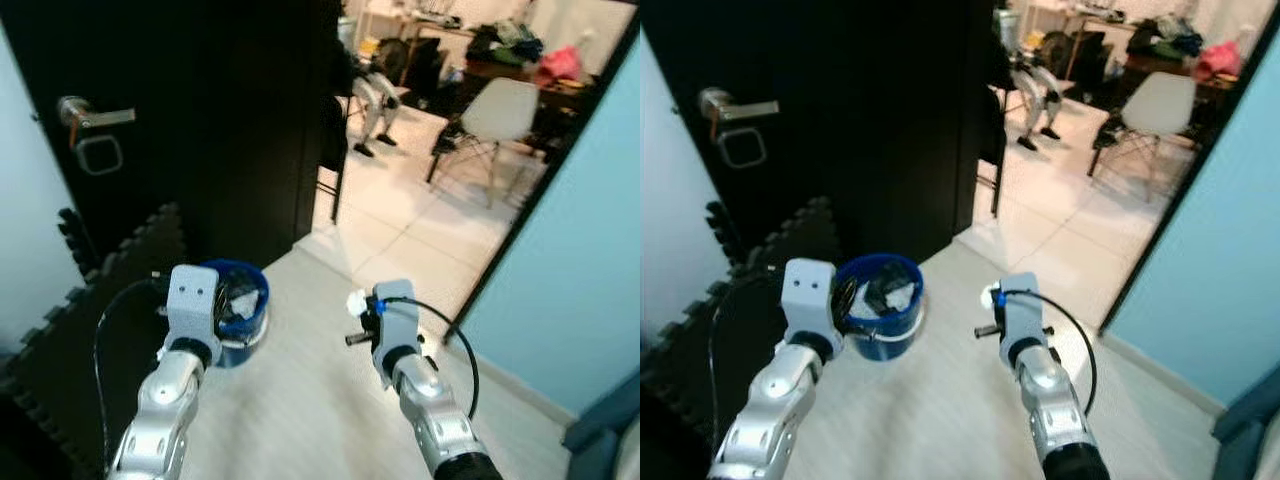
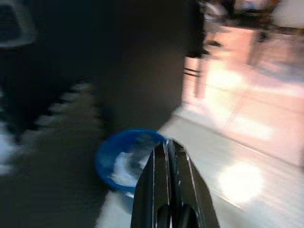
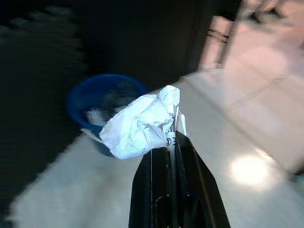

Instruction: Clean up the room

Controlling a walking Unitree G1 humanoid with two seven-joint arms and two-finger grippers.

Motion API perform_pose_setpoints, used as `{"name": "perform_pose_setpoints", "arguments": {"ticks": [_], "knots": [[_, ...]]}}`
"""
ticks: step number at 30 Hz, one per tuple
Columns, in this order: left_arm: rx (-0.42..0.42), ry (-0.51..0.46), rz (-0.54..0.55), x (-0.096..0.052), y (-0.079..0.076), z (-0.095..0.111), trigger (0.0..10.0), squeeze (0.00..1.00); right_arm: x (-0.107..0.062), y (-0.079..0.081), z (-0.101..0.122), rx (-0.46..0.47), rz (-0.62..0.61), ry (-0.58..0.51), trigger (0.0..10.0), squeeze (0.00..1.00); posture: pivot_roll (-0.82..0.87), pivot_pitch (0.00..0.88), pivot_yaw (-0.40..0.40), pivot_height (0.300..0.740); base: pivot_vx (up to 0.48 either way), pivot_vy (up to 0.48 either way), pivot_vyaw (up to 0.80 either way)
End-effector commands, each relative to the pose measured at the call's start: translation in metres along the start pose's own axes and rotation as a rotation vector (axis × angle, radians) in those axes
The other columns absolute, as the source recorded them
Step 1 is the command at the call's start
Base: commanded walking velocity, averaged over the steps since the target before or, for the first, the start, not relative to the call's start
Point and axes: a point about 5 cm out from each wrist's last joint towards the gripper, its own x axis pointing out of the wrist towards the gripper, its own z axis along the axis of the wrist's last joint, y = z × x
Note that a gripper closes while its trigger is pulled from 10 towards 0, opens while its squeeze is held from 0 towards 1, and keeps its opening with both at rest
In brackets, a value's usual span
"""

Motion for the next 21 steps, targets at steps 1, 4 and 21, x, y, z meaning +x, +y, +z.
{"name": "perform_pose_setpoints", "arguments": {"ticks": [1, 4, 21], "knots": [[0.012, 0.001, -0.025, 0.002, -0.002, 0.004, 10.0, 0.0, -0.003, -0.01, -0.005, 0.006, -0.034, 0.004, 10.0, 0.0, 0.15, 0.0, -0.072, 0.74, 0.409, 0.0, 0.0], [0.028, -0.007, -0.026, 0.004, 0.0, 0.009, 10.0, 0.0, -0.002, -0.01, -0.005, 0.008, -0.036, 0.004, 10.0, 0.0, 0.18, 0.0, -0.054, 0.74, 0.406, 0.0, 0.0], [-0.009, 0.049, 0.047, 0.011, 0.017, -0.002, 10.0, 0.0, 0.004, -0.006, -0.012, 0.014, -0.014, 0.023, 10.0, 0.0, 0.17, 0.0, -0.063, 0.74, 0.403, 0.0, 0.0]]}}
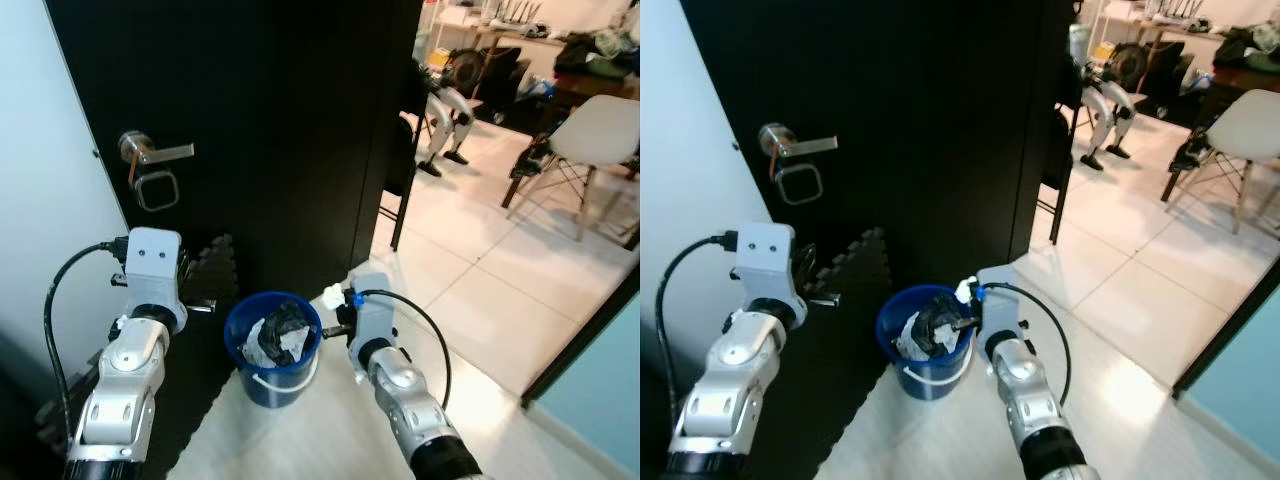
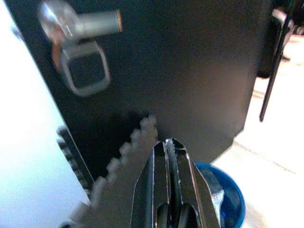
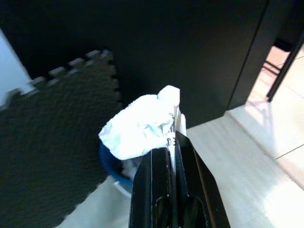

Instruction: Clean up the room

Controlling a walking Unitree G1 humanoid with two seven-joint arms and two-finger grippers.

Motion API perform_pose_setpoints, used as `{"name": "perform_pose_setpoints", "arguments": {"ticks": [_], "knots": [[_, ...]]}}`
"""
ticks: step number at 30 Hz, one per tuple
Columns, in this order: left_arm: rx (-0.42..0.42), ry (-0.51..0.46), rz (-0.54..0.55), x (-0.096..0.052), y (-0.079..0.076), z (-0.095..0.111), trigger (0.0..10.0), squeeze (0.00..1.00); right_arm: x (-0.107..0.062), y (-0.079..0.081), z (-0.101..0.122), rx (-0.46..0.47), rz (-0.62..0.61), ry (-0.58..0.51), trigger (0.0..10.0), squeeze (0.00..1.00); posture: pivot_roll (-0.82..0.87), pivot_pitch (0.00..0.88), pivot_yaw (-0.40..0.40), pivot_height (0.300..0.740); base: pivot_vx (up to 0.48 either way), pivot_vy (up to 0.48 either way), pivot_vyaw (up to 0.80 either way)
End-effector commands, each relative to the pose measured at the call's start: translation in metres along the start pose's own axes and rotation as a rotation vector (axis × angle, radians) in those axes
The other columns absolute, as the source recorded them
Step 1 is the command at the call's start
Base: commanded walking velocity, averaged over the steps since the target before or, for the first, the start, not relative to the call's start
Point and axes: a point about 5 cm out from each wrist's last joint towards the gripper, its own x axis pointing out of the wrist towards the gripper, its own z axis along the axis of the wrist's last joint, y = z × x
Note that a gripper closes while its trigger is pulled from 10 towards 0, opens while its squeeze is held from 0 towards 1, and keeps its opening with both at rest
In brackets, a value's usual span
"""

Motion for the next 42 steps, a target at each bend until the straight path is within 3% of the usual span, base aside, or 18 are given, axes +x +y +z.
{"name": "perform_pose_setpoints", "arguments": {"ticks": [1, 5, 9, 18, 26, 34, 41, 42], "knots": [[-0.014, 0.06, -0.001, -0.004, -0.005, -0.02, 10.0, 0.0, -0.003, 0.001, -0.01, 0.004, 0.01, 0.028, 10.0, 0.0, 0.17, 0.0, -0.063, 0.74, 0.394, 0.0, 0.0], [-0.009, 0.088, 0.003, -0.006, -0.007, -0.028, 10.0, 0.0, -0.003, 0.003, -0.013, -0.008, 0.02, 0.04, 10.0, 0.0, 0.16, 0.0, -0.076, 0.74, 0.398, 0.0, 0.0], [-0.027, 0.117, -0.033, -0.007, -0.02, -0.034, 10.0, 0.0, 0.0, 0.006, -0.015, -0.058, 0.046, 0.065, 10.0, 0.0, 0.14, 0.013, -0.078, 0.74, 0.394, 0.0, 0.0], [-0.017, 0.119, -0.098, -0.006, -0.035, -0.04, 10.0, 0.0, 0.005, 0.005, -0.021, -0.145, 0.051, 0.125, 10.0, 0.0, 0.12, 0.03, -0.072, 0.74, 0.395, 0.0, 0.0], [-0.005, 0.11, -0.108, -0.007, -0.036, -0.04, 10.0, 0.0, 0.004, 0.002, -0.027, -0.183, 0.047, 0.153, 10.0, 0.0, 0.13, 0.043, -0.085, 0.74, 0.396, 0.0, 0.41], [0.008, 0.107, -0.101, -0.013, -0.034, -0.042, 10.0, 0.0, 0.001, 0.013, -0.038, -0.207, 0.151, 0.189, 10.0, 0.0, 0.14, 0.049, -0.1, 0.74, 0.393, 0.0, 0.0], [0.015, 0.103, -0.112, -0.014, -0.037, -0.042, 10.0, 0.0, 0.002, 0.013, -0.038, -0.213, 0.161, 0.198, 10.0, 0.0, 0.14, 0.05, -0.105, 0.74, 0.331, 0.0, 0.0], [0.055, 0.11, -0.149, -0.015, -0.043, -0.044, 10.0, 0.0, 0.003, 0.012, -0.038, -0.225, 0.185, 0.21, 10.0, 0.0, 0.14, 0.053, -0.108, 0.74, 0.0, 0.0, 0.0]]}}
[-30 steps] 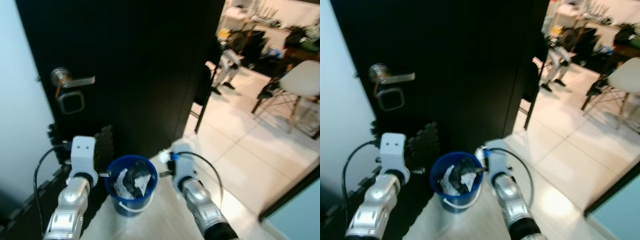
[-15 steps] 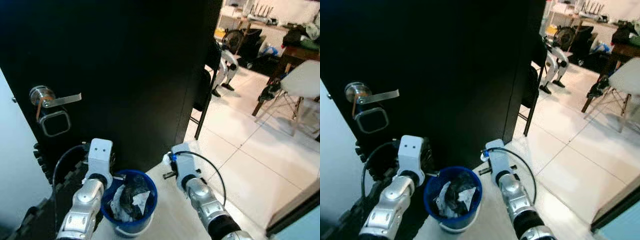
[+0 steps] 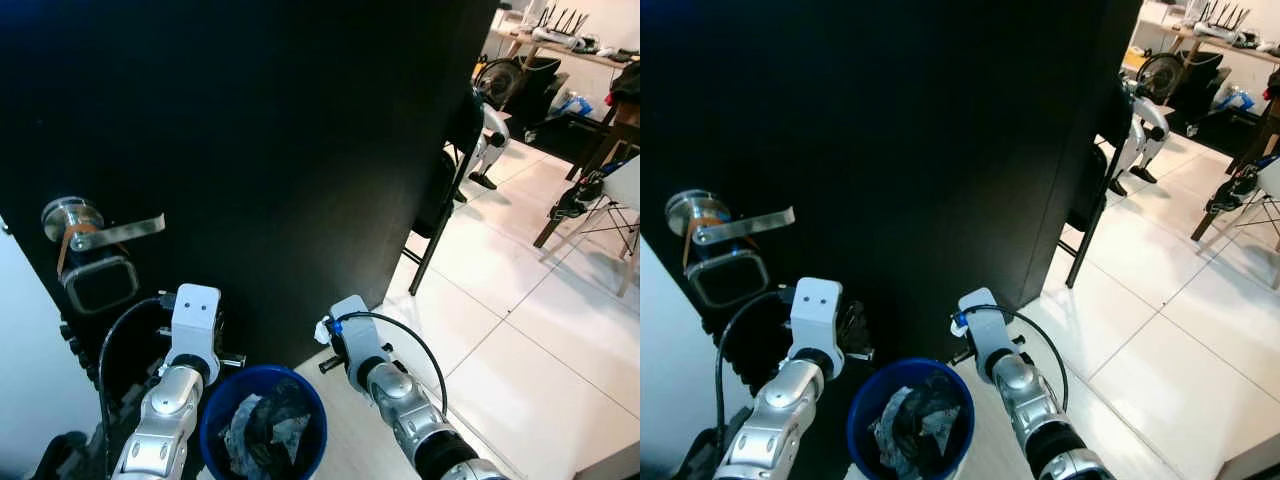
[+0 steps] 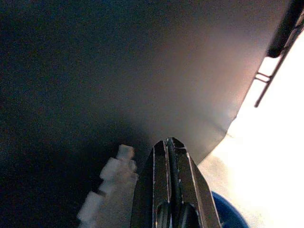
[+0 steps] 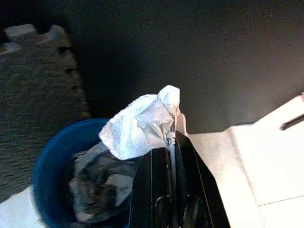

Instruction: Clean up the room

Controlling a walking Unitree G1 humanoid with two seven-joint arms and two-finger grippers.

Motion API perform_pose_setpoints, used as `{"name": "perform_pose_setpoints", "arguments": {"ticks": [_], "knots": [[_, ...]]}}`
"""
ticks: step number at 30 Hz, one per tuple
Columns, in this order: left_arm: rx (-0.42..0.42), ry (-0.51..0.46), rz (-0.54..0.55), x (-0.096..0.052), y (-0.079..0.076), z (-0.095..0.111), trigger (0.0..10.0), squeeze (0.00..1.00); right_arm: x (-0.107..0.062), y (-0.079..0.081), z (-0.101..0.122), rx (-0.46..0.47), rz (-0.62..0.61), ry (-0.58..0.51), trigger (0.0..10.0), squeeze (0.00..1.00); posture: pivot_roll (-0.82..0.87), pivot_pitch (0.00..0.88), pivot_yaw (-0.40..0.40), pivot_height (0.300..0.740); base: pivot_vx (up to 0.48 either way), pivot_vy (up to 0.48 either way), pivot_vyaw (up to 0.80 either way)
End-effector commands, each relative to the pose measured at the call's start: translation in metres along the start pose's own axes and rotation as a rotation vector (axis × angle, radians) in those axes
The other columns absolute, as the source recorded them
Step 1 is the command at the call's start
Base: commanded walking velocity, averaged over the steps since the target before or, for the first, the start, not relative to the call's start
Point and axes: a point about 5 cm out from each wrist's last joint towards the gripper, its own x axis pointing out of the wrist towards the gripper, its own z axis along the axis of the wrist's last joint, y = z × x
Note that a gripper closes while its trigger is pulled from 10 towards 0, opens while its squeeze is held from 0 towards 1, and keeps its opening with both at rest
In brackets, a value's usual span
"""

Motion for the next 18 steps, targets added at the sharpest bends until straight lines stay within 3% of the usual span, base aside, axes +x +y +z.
{"name": "perform_pose_setpoints", "arguments": {"ticks": [1, 4, 7, 13, 14, 18], "knots": [[0.067, 0.004, -0.052, 0.0, -0.008, -0.001, 10.0, 0.0, -0.001, -0.004, -0.004, -0.021, 0.021, 0.02, 10.0, 0.0, 0.14, 0.053, -0.108, 0.74, 0.0, 0.0, 0.0], [0.079, 0.005, -0.058, 0.0, -0.009, -0.002, 10.0, 0.0, -0.001, -0.004, -0.004, -0.024, 0.028, 0.022, 10.0, 0.0, 0.14, 0.053, -0.108, 0.74, 0.0, 0.0, 0.0], [0.183, 0.02, -0.143, -0.004, -0.015, -0.005, 10.0, 0.0, -0.001, 0.0, -0.015, -0.093, 0.096, 0.11, 10.0, 0.0, 0.14, 0.094, -0.123, 0.74, 0.0, 0.0, 0.0], [0.265, 0.042, -0.221, -0.01, -0.019, -0.011, 10.0, 0.0, -0.001, 0.003, -0.023, -0.1, 0.121, 0.169, 10.0, 0.0, 0.14, 0.12, -0.132, 0.74, 0.0, 0.0, 0.0], [0.343, 0.051, -0.298, -0.019, -0.021, -0.016, 10.0, 0.0, -0.001, 0.006, -0.027, -0.101, 0.133, 0.201, 10.0, 0.0, 0.14, 0.206, -0.157, 0.74, 0.0, 0.0, 0.0], [0.433, 0.067, -0.388, -0.033, -0.018, -0.021, 10.0, 0.0, 0.0, 0.016, -0.029, -0.108, 0.156, 0.218, 10.0, 0.0, 0.15, 0.273, -0.177, 0.74, 0.0, 0.0, 0.0]]}}
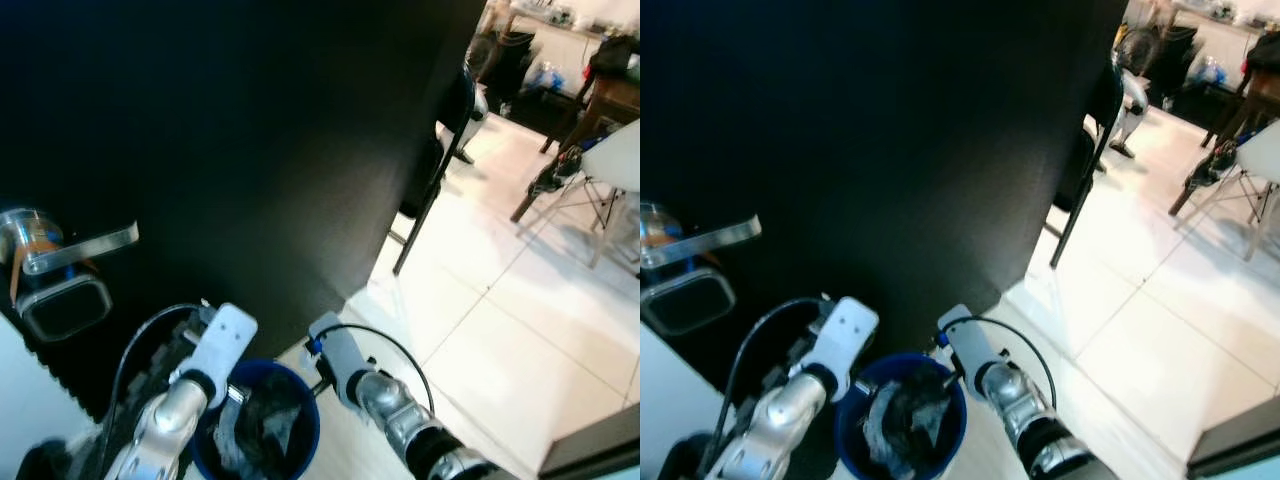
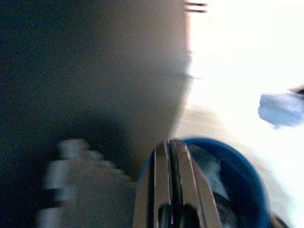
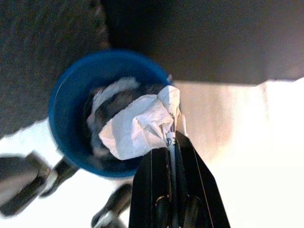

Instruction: Clean up the room

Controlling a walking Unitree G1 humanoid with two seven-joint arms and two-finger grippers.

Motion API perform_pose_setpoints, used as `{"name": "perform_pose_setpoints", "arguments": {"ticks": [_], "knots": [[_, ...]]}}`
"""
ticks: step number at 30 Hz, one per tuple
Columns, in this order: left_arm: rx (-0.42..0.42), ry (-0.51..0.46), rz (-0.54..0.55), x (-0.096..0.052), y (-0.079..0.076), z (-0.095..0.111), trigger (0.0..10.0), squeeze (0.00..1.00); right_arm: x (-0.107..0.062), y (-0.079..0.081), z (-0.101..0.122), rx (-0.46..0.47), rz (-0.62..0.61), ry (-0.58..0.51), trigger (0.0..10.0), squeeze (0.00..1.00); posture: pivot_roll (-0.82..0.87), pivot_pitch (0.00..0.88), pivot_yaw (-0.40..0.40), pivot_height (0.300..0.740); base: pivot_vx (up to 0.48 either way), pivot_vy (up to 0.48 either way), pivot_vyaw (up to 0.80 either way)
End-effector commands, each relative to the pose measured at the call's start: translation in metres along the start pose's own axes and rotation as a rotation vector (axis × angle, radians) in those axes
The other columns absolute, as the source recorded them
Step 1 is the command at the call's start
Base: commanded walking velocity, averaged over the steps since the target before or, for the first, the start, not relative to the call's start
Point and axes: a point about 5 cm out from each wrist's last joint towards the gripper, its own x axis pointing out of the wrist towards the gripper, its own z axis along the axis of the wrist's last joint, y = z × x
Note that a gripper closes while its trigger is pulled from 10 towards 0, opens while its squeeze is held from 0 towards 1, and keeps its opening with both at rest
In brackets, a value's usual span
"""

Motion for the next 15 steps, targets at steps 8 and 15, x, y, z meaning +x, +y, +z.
{"name": "perform_pose_setpoints", "arguments": {"ticks": [8, 15], "knots": [[0.144, 0.042, -0.085, -0.039, 0.006, -0.009, 10.0, 0.0, 0.007, 0.023, 0.002, 0.042, 0.032, 0.009, 10.0, 0.0, 0.2, 0.366, -0.217, 0.74, 0.0, 0.0, 0.0], [0.187, 0.085, -0.038, -0.07, 0.02, -0.012, 10.0, 0.0, 0.015, 0.034, 0.031, 0.203, 0.037, -0.077, 10.0, 0.0, 0.23, 0.4, -0.238, 0.74, 0.0, 0.0, 0.0]]}}
